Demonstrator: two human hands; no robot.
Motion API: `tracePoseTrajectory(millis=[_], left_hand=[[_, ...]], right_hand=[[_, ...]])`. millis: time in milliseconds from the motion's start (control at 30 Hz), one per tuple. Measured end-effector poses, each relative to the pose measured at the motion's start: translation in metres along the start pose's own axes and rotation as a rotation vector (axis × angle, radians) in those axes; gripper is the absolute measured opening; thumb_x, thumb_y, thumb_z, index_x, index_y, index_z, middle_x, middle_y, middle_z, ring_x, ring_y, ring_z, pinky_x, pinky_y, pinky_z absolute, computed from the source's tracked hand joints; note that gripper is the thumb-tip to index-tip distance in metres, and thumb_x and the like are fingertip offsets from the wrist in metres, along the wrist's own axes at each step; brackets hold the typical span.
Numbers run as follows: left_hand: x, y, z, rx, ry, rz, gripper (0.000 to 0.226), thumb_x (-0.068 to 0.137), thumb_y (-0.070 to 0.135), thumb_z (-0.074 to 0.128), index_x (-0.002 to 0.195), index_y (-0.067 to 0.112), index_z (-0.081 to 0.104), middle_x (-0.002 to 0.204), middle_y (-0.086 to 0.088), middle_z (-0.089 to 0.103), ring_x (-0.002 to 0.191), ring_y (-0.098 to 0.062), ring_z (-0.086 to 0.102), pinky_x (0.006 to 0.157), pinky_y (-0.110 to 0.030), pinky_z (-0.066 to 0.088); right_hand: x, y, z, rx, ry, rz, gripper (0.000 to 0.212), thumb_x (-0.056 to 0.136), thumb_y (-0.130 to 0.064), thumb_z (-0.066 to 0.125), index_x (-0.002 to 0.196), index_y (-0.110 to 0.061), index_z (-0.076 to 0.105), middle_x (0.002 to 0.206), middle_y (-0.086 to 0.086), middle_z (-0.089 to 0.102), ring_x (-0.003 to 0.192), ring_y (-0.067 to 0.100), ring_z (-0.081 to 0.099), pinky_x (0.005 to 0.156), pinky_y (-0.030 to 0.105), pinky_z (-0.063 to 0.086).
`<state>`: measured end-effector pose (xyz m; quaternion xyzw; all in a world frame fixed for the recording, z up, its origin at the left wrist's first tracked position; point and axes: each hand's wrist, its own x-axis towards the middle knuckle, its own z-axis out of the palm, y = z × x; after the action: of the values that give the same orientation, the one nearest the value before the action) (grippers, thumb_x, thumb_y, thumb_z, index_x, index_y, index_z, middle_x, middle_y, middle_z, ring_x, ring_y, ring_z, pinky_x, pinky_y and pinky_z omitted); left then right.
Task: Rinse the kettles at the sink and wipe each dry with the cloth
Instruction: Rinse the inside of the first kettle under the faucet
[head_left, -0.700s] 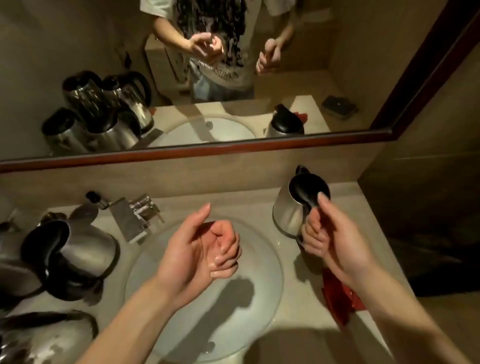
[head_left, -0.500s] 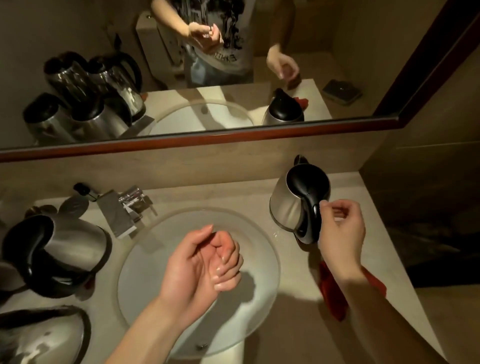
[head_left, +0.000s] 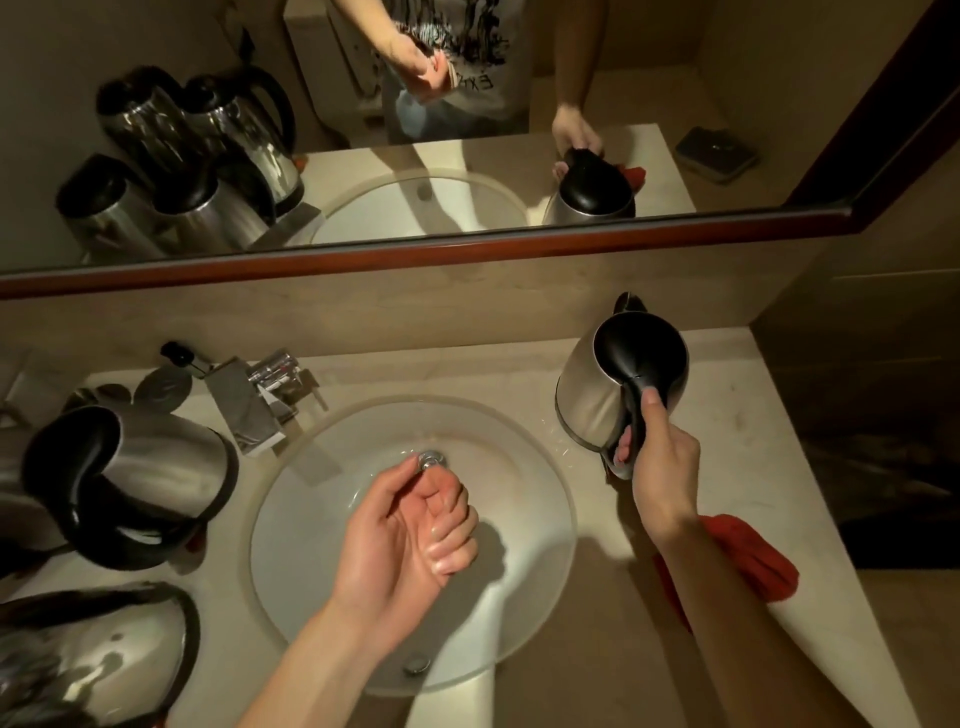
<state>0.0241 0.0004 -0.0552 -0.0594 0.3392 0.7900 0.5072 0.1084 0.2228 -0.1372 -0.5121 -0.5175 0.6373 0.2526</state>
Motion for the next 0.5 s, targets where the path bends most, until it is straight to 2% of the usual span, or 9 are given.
tracePoseTrajectory(millis=[100,200,300,367,433,500], left_hand=[[0.0,0.005,-0.005,0.006,0.001,0.027,0.039,0.065,0.035,0.086,0.066,0.008,0.058,0.052,-0.002,0.035,0.044,-0.011,0.031,0.043,-0.023,0.024],[-0.003,0.009,-0.005,0.096,0.077,0.071,0.033,0.062,0.032,0.086,0.067,0.01,0.061,0.054,-0.002,0.036,0.044,-0.01,0.031,0.042,-0.021,0.025],[-0.008,0.012,0.001,0.52,0.246,0.206,0.013,0.079,0.018,0.073,0.069,0.015,0.067,0.057,-0.004,0.043,0.048,-0.012,0.036,0.046,-0.022,0.033],[-0.013,0.017,0.004,0.758,0.318,0.308,0.017,0.092,0.007,0.063,0.077,0.011,0.068,0.058,-0.003,0.049,0.053,-0.014,0.044,0.051,-0.024,0.039],[-0.019,0.024,0.006,0.912,0.323,0.4,0.01,0.093,0.005,0.061,0.087,0.008,0.069,0.065,-0.008,0.055,0.061,-0.014,0.051,0.058,-0.025,0.044],[-0.026,0.029,0.004,1.022,0.338,0.488,0.01,0.091,0.004,0.065,0.095,0.012,0.07,0.079,-0.011,0.063,0.07,-0.009,0.057,0.067,-0.019,0.045]], right_hand=[[-0.003,0.006,0.0,0.023,0.014,-0.048,0.06,0.098,-0.051,0.062,0.052,-0.016,0.048,0.055,0.007,0.043,0.053,0.021,0.041,0.064,0.041,0.04],[-0.016,0.009,0.001,-0.025,-0.032,-0.141,0.062,0.095,-0.054,0.063,0.053,-0.01,0.05,0.05,0.009,0.044,0.047,0.021,0.043,0.057,0.042,0.041],[-0.043,0.008,0.007,-0.138,-0.139,-0.211,0.063,0.082,-0.068,0.059,0.047,-0.017,0.051,0.045,0.003,0.046,0.047,0.021,0.044,0.056,0.037,0.037],[-0.068,0.009,0.013,-0.172,-0.243,-0.25,0.061,0.083,-0.066,0.053,0.046,-0.017,0.051,0.043,0.001,0.046,0.046,0.019,0.044,0.055,0.035,0.035],[-0.094,0.007,0.019,-0.17,-0.346,-0.259,0.06,0.083,-0.062,0.048,0.047,-0.014,0.051,0.043,0.001,0.046,0.046,0.018,0.045,0.053,0.034,0.034],[-0.118,0.008,0.025,-0.168,-0.428,-0.255,0.057,0.081,-0.061,0.047,0.048,-0.014,0.051,0.044,0.002,0.047,0.046,0.018,0.045,0.052,0.033,0.034]])
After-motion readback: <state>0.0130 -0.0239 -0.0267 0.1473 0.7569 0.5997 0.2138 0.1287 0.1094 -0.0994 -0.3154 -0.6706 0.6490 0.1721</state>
